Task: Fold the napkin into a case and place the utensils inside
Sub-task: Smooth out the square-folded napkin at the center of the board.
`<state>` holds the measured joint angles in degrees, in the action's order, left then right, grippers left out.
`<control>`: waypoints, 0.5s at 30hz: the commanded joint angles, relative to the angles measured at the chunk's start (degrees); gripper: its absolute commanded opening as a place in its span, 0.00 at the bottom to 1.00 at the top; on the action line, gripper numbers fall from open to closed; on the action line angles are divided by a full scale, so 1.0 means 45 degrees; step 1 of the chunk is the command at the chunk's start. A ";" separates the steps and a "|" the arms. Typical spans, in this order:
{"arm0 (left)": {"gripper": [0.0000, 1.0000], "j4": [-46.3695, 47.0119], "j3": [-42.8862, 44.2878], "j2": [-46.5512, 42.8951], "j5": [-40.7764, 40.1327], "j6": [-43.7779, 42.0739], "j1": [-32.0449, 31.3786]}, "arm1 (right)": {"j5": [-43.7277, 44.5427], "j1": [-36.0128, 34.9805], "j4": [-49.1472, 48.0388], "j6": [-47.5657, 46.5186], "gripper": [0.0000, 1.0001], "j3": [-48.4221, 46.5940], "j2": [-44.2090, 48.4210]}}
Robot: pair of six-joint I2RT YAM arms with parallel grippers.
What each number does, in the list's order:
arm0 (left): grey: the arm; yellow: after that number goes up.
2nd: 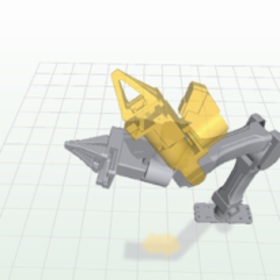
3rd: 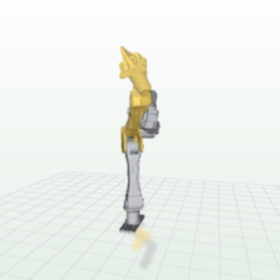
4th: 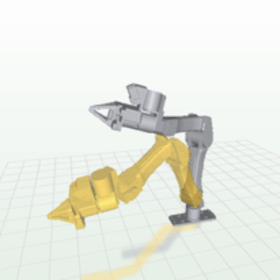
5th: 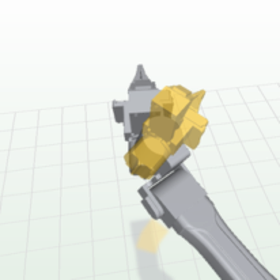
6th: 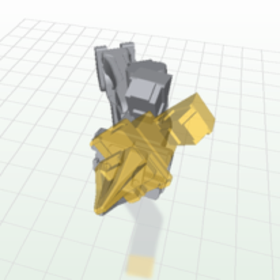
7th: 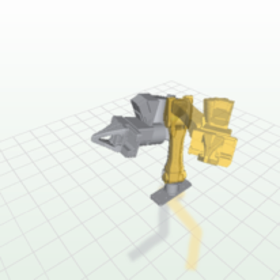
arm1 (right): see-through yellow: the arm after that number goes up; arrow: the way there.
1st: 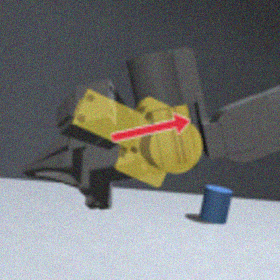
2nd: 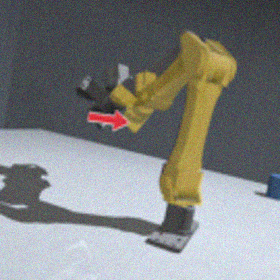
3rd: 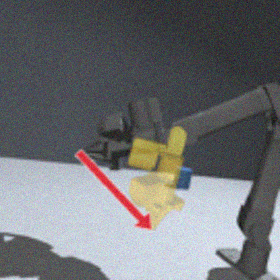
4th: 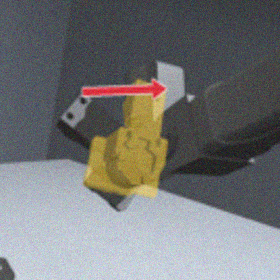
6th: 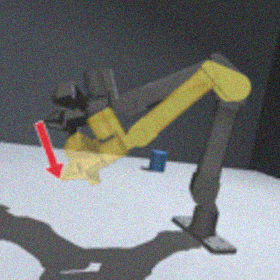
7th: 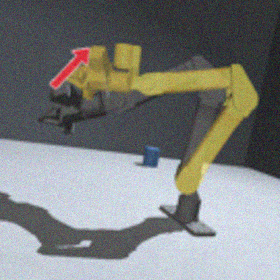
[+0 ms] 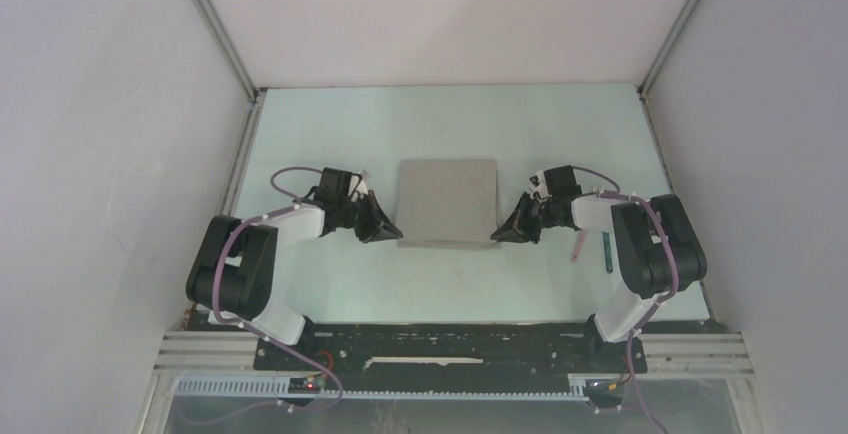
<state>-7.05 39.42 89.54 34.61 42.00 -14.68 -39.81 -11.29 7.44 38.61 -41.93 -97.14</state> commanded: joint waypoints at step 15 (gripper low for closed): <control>0.00 0.0387 -0.0520 -0.0126 -0.0210 -0.0153 -0.0228 | 0.0078 0.0360 -0.0038 -0.0448 0.00 0.0307 0.0512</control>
<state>-6.42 37.91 88.42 34.65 42.00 -15.49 -40.18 -10.46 7.77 37.74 -41.58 -95.92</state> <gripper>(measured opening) 0.011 0.014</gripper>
